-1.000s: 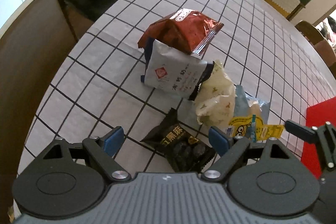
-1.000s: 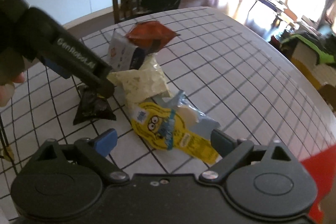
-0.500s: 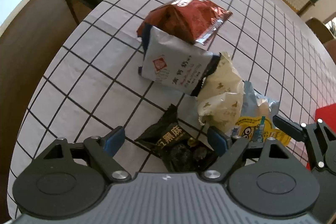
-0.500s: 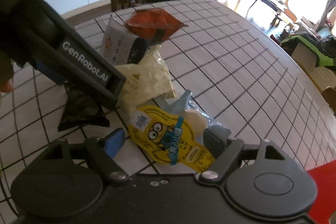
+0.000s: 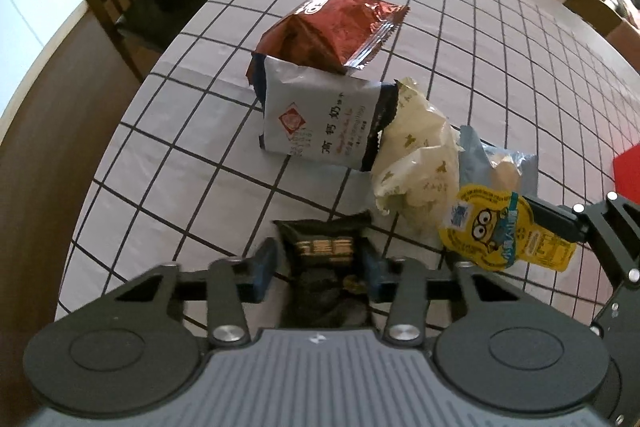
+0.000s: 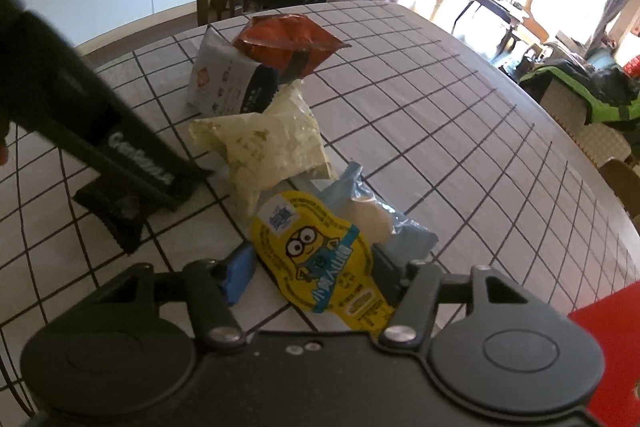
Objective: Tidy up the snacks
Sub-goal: 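Grasp the yellow minion bag with the right gripper while the left grasps the black bag, then carry the minion bag with the right gripper while the left carries the black bag to the box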
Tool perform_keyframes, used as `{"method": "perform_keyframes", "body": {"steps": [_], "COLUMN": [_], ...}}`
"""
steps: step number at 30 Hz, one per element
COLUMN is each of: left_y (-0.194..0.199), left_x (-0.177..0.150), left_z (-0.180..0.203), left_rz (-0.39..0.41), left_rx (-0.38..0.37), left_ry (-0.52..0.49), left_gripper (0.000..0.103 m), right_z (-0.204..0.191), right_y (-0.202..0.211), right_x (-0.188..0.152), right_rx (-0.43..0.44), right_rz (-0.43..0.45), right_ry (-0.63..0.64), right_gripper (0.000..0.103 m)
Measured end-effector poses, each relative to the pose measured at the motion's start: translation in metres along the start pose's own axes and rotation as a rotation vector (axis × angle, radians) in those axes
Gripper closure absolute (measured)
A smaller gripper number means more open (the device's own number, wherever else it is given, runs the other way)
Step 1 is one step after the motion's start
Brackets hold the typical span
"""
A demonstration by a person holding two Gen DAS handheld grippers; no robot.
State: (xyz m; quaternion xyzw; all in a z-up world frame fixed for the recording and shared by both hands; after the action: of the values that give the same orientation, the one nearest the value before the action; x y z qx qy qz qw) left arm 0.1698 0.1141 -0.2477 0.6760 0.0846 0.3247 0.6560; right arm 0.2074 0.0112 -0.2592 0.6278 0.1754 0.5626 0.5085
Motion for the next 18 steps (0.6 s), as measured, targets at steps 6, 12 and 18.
{"method": "perform_keyframes", "body": {"steps": [6,12,18], "left_y": [0.003,0.004,0.020], "left_x": [-0.003,-0.005,-0.010], "left_z": [-0.007,-0.014,-0.010], "left_rz": [0.010,0.006,0.028], "left_rx": [-0.043,-0.063,-0.085], "left_ry": [0.010,0.023,-0.015], "left_gripper": [0.070,0.070,0.070], "right_z": [0.005,0.011,0.018], "right_y": [0.002,0.011,0.034], "right_x": [-0.003,-0.012,-0.022], "right_rx": [0.008,0.005,0.011], "right_rz": [-0.003,-0.001,0.016], "right_ry": [-0.048,-0.127,-0.216], "right_gripper": [0.053,0.053,0.053]}}
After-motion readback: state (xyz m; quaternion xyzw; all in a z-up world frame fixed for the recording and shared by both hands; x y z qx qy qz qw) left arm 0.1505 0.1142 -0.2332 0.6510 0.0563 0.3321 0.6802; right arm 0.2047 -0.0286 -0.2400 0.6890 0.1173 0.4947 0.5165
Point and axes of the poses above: each gripper's, at about its wrist camera, not at the fingertips, and y roughly against the way its jaws point, z to its right, x to its top, the point moved 10 cm from there along -y, roughly the way its jaws point, and after that the axes turned 2 degrees about -y, right-handed, at the moved point
